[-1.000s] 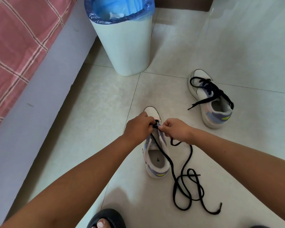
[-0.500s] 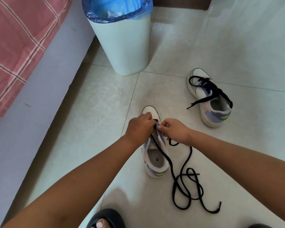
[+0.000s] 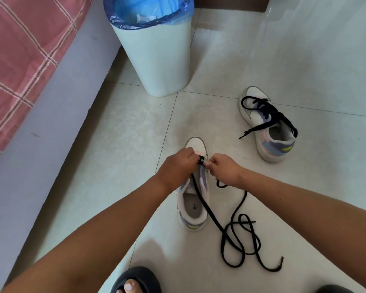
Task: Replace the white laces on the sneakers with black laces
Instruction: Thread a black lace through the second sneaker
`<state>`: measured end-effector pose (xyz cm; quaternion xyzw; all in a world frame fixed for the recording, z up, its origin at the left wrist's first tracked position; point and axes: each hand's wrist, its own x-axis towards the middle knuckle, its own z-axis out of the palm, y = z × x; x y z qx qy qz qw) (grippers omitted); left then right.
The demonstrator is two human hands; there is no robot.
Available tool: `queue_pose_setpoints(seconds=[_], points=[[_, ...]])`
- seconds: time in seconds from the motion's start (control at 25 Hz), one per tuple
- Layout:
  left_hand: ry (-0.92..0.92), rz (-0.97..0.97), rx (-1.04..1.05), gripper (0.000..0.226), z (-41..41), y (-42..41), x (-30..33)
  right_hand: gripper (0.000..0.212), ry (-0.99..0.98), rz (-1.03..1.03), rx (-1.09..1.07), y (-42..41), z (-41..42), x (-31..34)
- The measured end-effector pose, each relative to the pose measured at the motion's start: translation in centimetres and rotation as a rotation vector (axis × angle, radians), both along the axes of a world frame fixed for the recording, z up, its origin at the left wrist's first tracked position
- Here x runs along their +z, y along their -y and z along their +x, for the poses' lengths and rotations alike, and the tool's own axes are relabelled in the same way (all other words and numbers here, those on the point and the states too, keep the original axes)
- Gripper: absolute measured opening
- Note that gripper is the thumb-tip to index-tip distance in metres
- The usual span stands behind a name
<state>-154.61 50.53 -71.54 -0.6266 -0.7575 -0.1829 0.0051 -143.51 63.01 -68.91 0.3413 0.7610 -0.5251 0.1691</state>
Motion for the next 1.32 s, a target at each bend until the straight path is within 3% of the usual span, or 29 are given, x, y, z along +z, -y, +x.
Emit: queue_pose_setpoints(seconds=[0.12,0.2,0.36,0.48,0.56,0.64,0.72,0.84,0.92,1.04,1.2,1.32], points=[[0.438,-0.145,0.318,0.014,0.6,2.6,0.7,0.025,-0.025,-0.067,-0.05,-0.4,0.7,0.1],[0.582,-0.257,0.445,0.018,1.3,4.5,1.2,0.021,-0.035,-0.118,-0.054,-0.6,1.1,0.4],[0.665,-0.351,0.514,0.035,3.4,5.1,3.5,0.022,-0.068,-0.082,0.018,-0.7,1.9,0.6],[0.513,-0.548,0.432,0.061,5.4,4.4,3.9,0.018,-0.06,-0.076,0.031,-0.9,2.4,0.9],[0.553,-0.572,0.538,0.055,5.5,3.8,3.4,0.019,-0.007,0.209,0.144,-0.3,2.7,1.3],[0.753,-0.533,0.652,0.04,5.2,3.3,3.4,0.027,-0.102,0.728,0.307,1.4,3.1,1.7],[0.947,-0.48,0.684,0.038,5.2,3.2,3.6,0.033,-0.174,0.892,0.48,4.2,3.5,2.8],[0.96,-0.43,0.632,0.05,5.3,3.4,3.8,0.038,-0.065,0.728,0.561,6.3,3.9,2.8],[0.881,-0.439,0.627,0.053,4.9,3.2,3.9,0.036,-0.082,0.57,0.354,5.0,3.7,2.2],[0.942,-0.483,0.644,0.054,4.6,3.0,4.1,0.038,-0.104,0.445,0.094,1.7,2.8,0.7],[1.001,-0.499,0.662,0.051,5.3,3.0,4.6,0.041,0.095,0.565,0.319,1.1,1.0,-1.0],[1.012,-0.493,0.699,0.047,5.2,3.1,4.7,0.033,0.068,0.458,0.265,2.1,1.2,-1.9]])
